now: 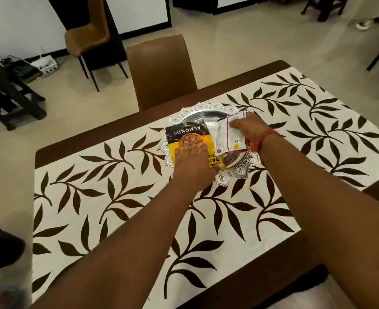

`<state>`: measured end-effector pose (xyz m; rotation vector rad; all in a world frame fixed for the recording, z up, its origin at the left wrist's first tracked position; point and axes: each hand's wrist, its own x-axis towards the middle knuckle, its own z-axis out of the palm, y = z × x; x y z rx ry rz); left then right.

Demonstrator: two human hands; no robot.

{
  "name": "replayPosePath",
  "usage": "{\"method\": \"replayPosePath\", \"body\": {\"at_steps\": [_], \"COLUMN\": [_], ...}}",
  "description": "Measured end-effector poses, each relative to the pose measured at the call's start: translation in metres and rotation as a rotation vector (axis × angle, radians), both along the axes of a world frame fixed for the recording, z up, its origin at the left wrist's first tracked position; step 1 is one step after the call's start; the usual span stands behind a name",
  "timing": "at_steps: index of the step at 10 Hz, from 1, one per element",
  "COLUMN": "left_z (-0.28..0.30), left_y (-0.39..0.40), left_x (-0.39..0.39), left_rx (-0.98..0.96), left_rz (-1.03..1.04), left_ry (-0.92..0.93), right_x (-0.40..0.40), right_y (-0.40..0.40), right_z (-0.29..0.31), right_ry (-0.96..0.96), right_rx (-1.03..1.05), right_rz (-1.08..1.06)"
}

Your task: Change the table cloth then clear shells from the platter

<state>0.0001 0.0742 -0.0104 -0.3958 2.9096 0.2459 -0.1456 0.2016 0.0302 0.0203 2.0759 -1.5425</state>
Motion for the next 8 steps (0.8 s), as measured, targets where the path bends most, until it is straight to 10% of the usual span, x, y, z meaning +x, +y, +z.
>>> {"method": "replayPosePath", "body": {"at_steps": [8], "left_z": [0.010], "left_y": [-0.014], "left_x": [0.030], "left_rx": [-0.158], "left_rz": [-0.110], "left_ry": [0.094], "right_x": [0.054], "right_y": [-0.007], "right_z": [-0.029], "right_ry": [1.011], "right_rx": [1.022], "right_rz": [0.338]}}
